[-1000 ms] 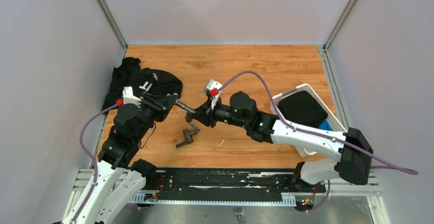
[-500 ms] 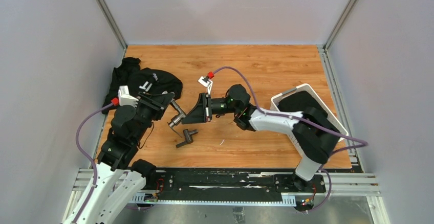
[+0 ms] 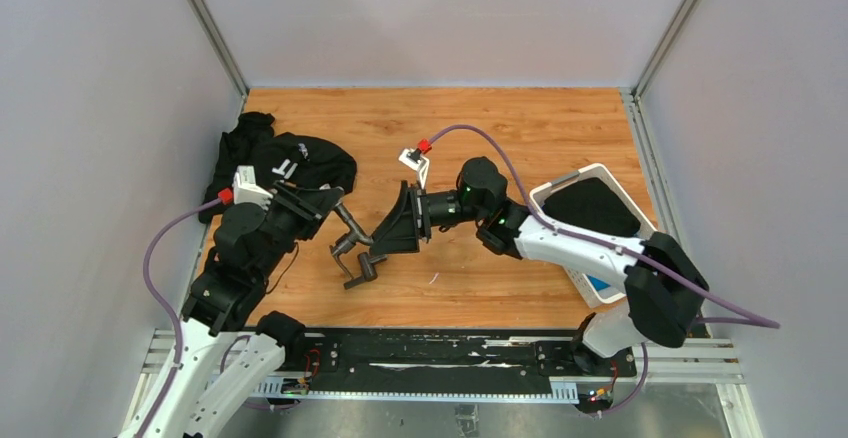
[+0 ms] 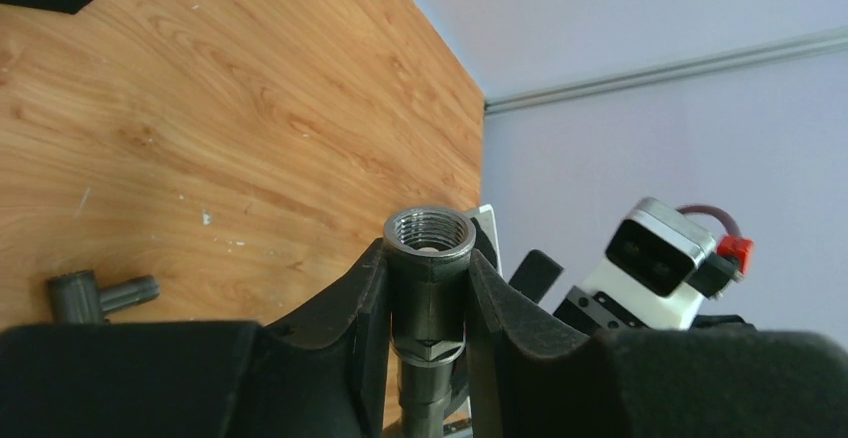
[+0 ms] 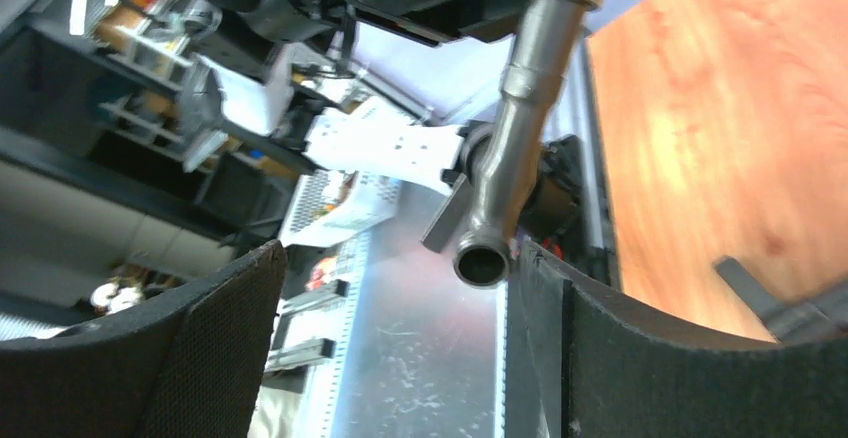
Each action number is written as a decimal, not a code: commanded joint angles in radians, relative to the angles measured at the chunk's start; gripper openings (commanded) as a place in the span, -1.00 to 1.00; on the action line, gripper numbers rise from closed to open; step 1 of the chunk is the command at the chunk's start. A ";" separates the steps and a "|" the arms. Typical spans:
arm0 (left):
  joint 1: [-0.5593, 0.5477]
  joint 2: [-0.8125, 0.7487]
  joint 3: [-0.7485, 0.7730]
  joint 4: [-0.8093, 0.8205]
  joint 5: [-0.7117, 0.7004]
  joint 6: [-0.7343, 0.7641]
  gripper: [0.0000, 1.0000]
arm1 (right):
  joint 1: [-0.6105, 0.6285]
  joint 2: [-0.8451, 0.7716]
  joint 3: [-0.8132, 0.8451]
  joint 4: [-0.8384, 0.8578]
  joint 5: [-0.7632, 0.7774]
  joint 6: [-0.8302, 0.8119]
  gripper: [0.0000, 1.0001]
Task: Install the water faucets
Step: Screw the water faucet onto the adaptor.
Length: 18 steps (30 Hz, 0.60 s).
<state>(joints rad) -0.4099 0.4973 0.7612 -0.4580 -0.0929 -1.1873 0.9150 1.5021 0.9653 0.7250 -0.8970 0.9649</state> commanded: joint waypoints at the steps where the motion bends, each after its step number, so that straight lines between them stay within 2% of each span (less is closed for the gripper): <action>1: -0.001 -0.004 0.048 -0.041 -0.026 0.025 -1.00 | -0.020 -0.088 0.037 -0.475 0.157 -0.367 0.69; 6: -0.001 -0.014 0.067 -0.064 -0.043 0.020 -1.00 | -0.013 -0.154 0.118 -0.814 0.353 -0.608 0.73; 8: -0.001 -0.013 0.075 -0.073 -0.045 0.016 -1.00 | 0.018 -0.198 0.137 -0.890 0.492 -0.720 0.74; 10: -0.001 -0.009 0.082 -0.082 -0.047 0.014 -1.00 | 0.111 -0.253 0.137 -0.923 0.685 -0.877 0.75; 13: -0.001 0.002 0.095 -0.089 -0.054 0.015 -1.00 | 0.275 -0.339 0.073 -0.839 0.965 -1.187 0.76; 18: -0.001 0.021 0.105 -0.102 -0.059 0.007 -1.00 | 0.521 -0.399 -0.096 -0.552 1.281 -1.701 0.78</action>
<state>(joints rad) -0.4099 0.5053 0.8253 -0.5747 -0.1291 -1.1736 1.2892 1.1202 0.9863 -0.0090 0.0048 -0.2096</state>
